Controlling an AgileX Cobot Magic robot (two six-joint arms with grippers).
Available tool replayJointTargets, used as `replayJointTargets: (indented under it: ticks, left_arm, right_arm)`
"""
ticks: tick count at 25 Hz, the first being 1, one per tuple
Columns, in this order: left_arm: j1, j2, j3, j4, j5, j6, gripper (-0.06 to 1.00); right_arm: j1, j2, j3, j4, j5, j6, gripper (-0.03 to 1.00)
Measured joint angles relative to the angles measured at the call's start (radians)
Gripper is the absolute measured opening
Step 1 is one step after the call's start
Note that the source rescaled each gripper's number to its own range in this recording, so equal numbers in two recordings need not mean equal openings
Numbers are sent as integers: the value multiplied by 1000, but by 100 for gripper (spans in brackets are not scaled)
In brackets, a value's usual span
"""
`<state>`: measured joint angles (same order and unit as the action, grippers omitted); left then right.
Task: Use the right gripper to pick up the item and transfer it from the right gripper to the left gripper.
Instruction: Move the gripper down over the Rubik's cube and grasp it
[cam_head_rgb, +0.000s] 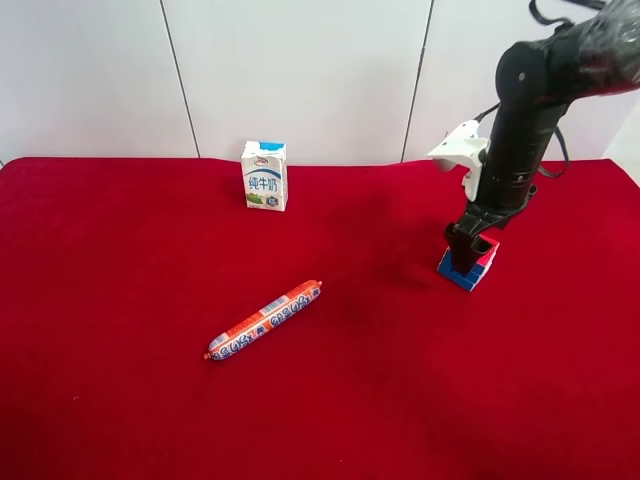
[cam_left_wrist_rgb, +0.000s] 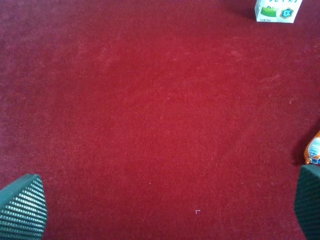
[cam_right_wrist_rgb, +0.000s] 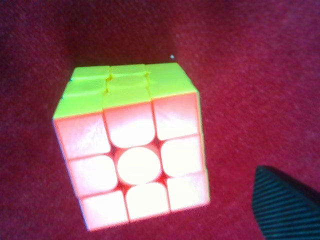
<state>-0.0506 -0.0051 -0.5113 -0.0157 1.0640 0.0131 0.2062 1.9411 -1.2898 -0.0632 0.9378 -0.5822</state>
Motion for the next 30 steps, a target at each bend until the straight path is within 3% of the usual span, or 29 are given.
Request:
replayJointTargets:
  ticks: [16, 19, 30]
  left_arm:
    - [0, 0, 0, 0, 0, 0, 100]
    - [0, 0, 0, 0, 0, 0, 100]
    - [0, 0, 0, 0, 0, 0, 100]
  right_arm:
    - [0, 114, 0, 30, -59, -53, 100]
    - [0, 114, 0, 33, -59, -54, 95]
    - [0, 114, -3, 33, -59, -60, 10]
